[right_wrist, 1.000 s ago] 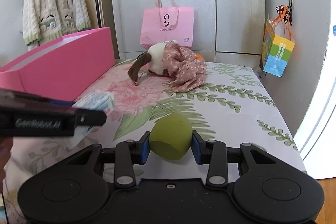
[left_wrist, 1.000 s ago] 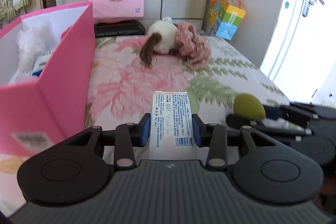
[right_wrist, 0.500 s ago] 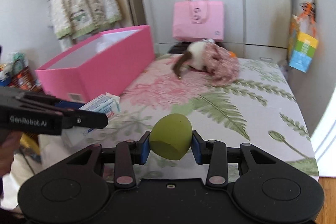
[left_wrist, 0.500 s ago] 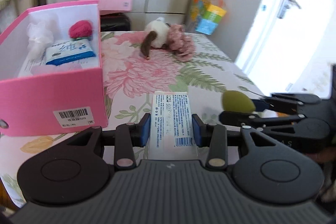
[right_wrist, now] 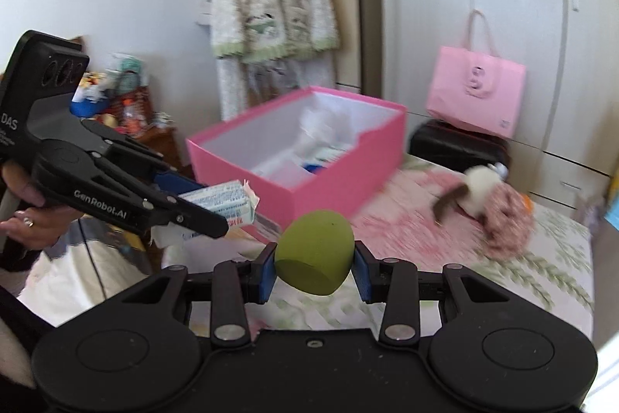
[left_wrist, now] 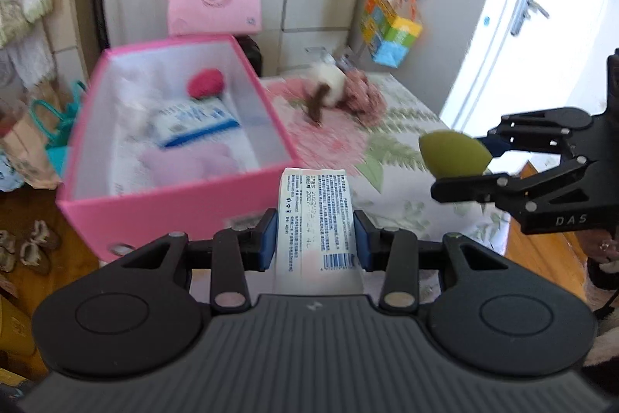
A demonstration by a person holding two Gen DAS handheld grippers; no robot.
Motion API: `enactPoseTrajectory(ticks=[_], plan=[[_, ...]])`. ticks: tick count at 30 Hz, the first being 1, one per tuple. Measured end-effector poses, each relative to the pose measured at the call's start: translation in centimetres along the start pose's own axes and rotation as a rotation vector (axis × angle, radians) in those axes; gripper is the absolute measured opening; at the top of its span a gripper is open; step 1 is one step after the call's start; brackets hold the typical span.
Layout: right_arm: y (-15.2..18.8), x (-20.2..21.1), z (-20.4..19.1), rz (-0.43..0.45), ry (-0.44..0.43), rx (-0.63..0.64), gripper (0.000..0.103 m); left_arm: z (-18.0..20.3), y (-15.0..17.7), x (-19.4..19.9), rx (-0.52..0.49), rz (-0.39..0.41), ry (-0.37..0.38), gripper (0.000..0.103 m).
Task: Organize soft objects
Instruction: 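Carry both items over the pink box and open both grippers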
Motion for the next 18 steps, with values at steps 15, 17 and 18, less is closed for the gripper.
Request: enactPoseTrajectory(ticks=[15, 17, 18], plan=[[-8.3, -7.6, 1.3, 0.114, -0.094, 0.033, 0.045, -7.8, -7.7, -1.9, 0.09, 0.108, -0.12, 0.039], [-9.1, -9.1, 1.9, 0.113, -0.107, 0.045, 0.046, -9.1, -8.8, -3.2, 0.103, 0.107, -0.146, 0.039], [-9.5, -9.9, 2.2, 0.112, -0.101, 0.05, 0.046, -9.6, -9.2, -3.8, 0.107, 0.107, -0.155, 0.039]])
Point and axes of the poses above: each gripper's, at about its wrist camera, not at the fingertips, and x roughly against the way its jaws point, z to its right, y to its underside, the point moved 9 cm from there along -x, roughly the way its jaws point, and after that the axes turned 14 degrees about x, right-handed, at the moved point
